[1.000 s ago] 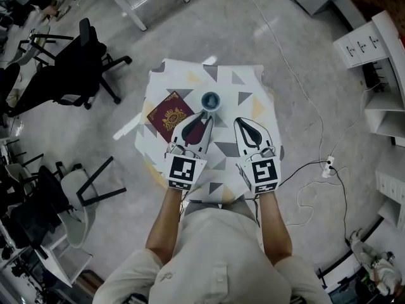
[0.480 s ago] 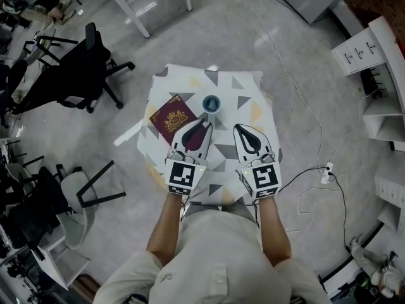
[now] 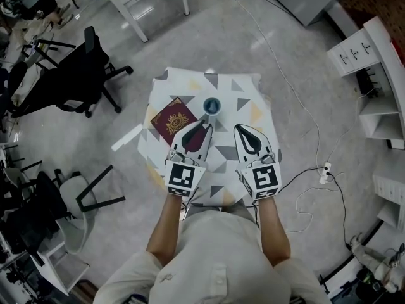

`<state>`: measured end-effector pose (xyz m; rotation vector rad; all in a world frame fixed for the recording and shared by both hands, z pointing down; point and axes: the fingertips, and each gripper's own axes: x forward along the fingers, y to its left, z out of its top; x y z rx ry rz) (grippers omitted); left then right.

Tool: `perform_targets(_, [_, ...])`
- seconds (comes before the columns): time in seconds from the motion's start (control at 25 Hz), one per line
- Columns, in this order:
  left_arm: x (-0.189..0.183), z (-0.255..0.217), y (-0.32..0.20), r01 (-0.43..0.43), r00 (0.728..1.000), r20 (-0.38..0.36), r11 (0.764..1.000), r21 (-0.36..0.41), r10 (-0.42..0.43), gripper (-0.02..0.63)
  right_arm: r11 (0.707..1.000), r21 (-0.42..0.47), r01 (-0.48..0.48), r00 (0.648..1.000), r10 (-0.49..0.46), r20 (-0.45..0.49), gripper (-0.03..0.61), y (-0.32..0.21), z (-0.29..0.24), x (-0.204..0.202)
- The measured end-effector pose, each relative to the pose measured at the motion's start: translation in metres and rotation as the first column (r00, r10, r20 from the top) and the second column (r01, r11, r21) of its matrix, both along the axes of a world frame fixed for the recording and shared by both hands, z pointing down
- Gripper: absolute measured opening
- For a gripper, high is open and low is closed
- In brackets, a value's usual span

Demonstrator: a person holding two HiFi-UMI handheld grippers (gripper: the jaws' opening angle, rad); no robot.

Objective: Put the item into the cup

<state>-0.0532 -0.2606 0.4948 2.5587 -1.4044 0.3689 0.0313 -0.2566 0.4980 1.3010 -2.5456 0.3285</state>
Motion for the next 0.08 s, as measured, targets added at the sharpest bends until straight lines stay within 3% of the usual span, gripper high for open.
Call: perform_targets(0.08, [-0.002,-0.002,0.0012,-0.004,1.0,-0.002,1.0,0.003,0.004,0.08,1.0,0.004,-0.005,1.0,0.005,-0.003,0.006,0.0011,-0.0025,-0.0015])
